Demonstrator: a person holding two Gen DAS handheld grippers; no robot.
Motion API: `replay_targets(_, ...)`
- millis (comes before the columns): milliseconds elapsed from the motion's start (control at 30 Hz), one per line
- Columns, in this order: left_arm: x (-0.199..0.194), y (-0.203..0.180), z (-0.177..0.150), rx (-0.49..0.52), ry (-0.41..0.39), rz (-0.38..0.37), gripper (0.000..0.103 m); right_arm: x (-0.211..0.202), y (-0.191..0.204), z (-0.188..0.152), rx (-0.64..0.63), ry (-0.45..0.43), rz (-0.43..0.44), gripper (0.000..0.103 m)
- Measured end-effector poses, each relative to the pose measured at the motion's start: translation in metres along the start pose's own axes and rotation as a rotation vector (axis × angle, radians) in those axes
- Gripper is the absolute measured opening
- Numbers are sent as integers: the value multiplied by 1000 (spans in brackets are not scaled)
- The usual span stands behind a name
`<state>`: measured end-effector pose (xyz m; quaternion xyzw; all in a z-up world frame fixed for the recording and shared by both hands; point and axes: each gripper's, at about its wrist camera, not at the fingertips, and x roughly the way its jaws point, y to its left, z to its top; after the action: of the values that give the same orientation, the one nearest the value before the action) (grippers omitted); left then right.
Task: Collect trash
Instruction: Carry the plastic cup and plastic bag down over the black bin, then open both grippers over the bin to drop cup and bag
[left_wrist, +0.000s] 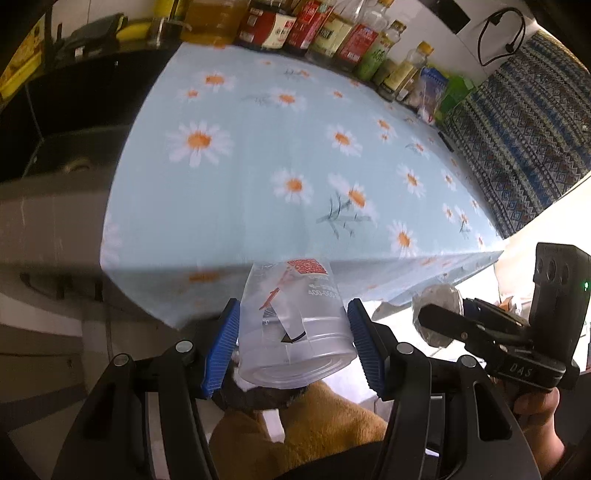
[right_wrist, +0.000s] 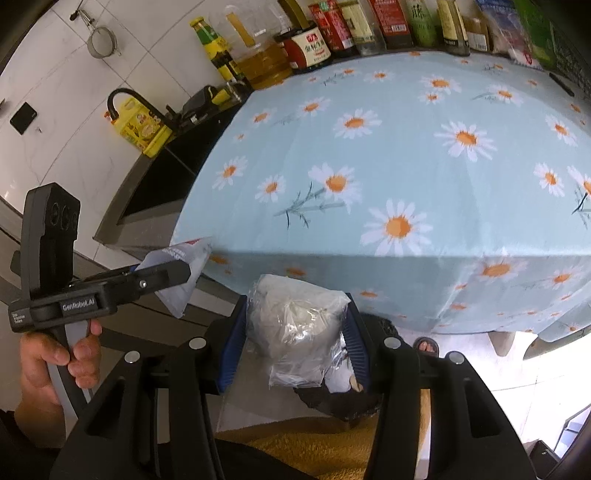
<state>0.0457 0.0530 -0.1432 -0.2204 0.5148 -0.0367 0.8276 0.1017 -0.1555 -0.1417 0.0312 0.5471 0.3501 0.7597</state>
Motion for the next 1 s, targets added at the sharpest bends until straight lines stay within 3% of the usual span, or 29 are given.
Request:
replay_targets(500, 44, 9, -53, -10, 166, -26, 58, 29, -11, -31, 85, 82, -44, 50)
replay_targets(900, 62, 10, -74, -16, 239, -47, 58, 34, -20, -51, 147, 107, -49, 52)
replay_targets(1000, 66, 8, -74, -15, 256, -60, 65, 33, -29, -51, 197, 116, -51, 53)
